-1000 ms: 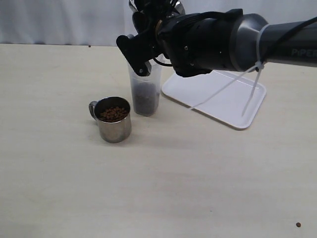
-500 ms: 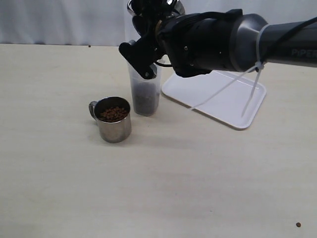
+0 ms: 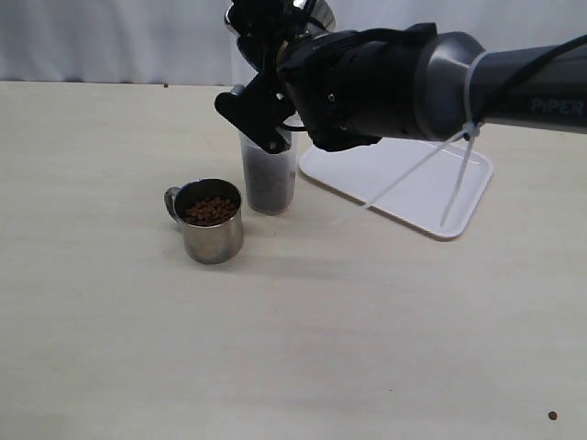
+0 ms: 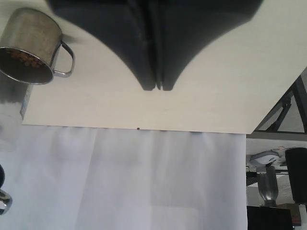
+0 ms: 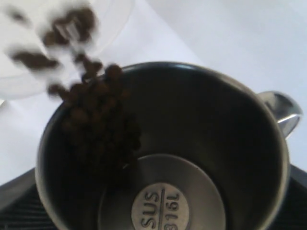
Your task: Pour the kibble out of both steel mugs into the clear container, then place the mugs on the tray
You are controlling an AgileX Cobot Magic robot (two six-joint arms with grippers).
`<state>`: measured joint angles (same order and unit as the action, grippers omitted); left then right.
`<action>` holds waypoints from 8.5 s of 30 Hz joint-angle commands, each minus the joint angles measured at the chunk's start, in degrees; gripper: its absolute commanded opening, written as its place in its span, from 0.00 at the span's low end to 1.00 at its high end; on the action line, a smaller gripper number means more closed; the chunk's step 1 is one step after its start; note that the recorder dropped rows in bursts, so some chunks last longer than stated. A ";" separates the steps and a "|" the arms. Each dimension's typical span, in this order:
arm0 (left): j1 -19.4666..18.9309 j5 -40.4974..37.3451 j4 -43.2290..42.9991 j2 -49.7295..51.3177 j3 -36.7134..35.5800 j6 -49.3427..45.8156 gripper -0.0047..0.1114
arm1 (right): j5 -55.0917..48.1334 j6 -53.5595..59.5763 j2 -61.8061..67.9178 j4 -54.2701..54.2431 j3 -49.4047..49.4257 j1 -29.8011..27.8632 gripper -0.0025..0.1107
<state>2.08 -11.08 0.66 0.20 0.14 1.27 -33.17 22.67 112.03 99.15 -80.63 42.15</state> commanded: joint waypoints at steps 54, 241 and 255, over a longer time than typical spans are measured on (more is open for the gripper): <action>-0.07 0.31 -0.05 -0.20 -0.14 0.00 0.04 | 1.77 28.54 -0.55 0.80 -1.40 3.92 0.06; -0.07 11.45 -14.90 -0.20 -0.14 -4.73 0.04 | 17.45 -20.51 -112.03 -96.98 80.63 -42.69 0.06; 18.97 17.69 2.50 30.82 -0.14 13.81 0.04 | 17.45 -20.51 -112.03 -96.98 80.63 -42.69 0.06</action>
<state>14.09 0.77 3.13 22.54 0.14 14.71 -15.63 1.77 0.17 2.47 -0.25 -0.66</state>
